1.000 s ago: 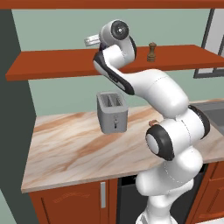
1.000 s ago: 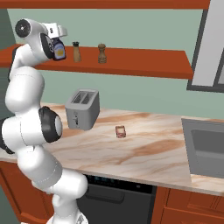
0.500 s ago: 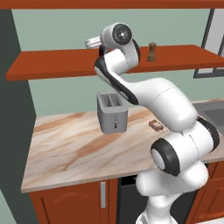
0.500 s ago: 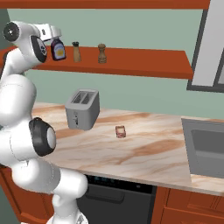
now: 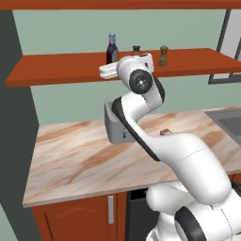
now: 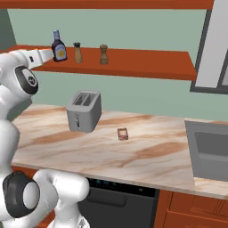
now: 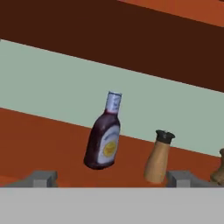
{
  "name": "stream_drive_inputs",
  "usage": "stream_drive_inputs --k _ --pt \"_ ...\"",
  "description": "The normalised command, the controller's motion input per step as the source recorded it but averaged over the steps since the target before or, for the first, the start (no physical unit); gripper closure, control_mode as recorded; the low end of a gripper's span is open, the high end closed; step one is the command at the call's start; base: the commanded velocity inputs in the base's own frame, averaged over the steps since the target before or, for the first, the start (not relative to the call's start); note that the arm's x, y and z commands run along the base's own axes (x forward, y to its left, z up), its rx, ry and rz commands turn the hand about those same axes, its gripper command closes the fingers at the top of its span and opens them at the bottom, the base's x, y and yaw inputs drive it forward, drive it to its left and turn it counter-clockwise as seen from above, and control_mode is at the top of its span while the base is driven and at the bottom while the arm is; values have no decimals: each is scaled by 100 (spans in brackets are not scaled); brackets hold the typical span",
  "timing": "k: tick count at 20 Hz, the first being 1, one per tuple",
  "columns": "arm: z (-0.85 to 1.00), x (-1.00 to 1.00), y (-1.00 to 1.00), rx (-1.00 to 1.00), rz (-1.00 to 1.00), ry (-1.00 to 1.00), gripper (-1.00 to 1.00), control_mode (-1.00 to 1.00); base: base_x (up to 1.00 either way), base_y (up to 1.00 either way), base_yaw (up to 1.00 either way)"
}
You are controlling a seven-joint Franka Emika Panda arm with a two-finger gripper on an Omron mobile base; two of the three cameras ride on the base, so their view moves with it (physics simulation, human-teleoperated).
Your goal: There are various items on the counter. Only move the condiments/shakers into the cabinet.
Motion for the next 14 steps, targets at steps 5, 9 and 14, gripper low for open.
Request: stream_drive_inputs --k 5,9,14 --pt "-49 -100 -27 0 -12 -18 -100 -100 0 0 0" --pt "-57 -100 -44 0 -16 -17 -100 -100 0 0 0" --pt "-65 -100 -69 3 -19 -10 -100 -100 0 0 0"
